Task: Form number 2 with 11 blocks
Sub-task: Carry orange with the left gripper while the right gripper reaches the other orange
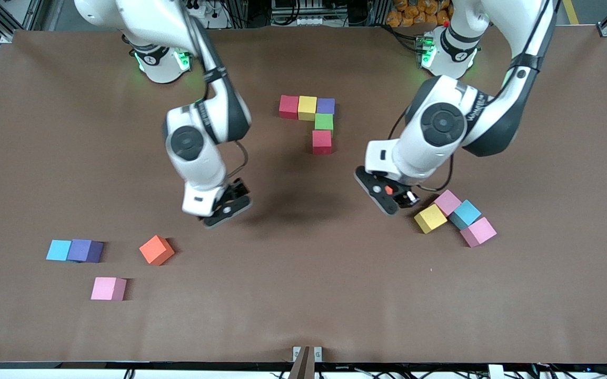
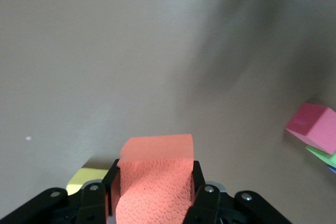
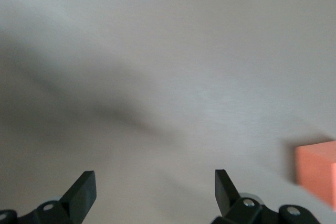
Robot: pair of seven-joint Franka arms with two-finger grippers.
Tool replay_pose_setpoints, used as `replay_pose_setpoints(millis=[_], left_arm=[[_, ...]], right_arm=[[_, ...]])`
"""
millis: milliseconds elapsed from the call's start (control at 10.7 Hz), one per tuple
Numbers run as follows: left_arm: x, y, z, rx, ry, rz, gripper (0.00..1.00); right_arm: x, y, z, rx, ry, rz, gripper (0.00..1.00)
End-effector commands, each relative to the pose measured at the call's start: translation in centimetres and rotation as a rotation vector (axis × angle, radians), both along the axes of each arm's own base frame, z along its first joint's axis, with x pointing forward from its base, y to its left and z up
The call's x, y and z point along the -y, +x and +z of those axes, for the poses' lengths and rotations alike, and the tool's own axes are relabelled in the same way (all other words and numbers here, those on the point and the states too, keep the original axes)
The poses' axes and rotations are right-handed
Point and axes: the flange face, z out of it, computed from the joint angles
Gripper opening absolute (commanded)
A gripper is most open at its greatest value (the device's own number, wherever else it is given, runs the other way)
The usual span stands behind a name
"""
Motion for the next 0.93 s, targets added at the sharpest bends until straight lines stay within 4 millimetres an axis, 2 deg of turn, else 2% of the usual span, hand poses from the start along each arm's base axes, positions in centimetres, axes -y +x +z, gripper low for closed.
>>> replay_pose_setpoints(millis=[0, 186, 373, 466, 652, 839], left_arm=[[2.3, -2.0, 0.2, -0.005, 0.001, -0.134, 0.36], [5.2, -4.7, -1.0, -0.020, 0.018, -0.247, 0.36], [8.1, -7.8, -2.3, -0.032, 0.045, -0.336, 0.36], [9.5, -9.3, -2.3, -0.026, 0.055, -0.392, 0.36], [10.4, -10.1, -2.1, -0.020, 0.050, -0.487, 0.36], [13.6, -13.1, -2.0, -0.015, 0.050, -0.546, 0.35]], right_arm=[[5.6, 2.5, 1.0, 0.008, 0.013, 0.101, 1.00], [10.7, 5.0, 1.4, 0.026, 0.015, 0.130, 1.00], [15.0, 6.5, -0.1, 0.023, 0.067, 0.145, 1.00], [16.8, 7.5, -1.0, 0.025, 0.090, 0.149, 1.00], [19.2, 8.3, -4.5, 0.005, 0.157, 0.155, 1.00], [20.6, 8.9, -6.9, -0.003, 0.197, 0.143, 1.00]])
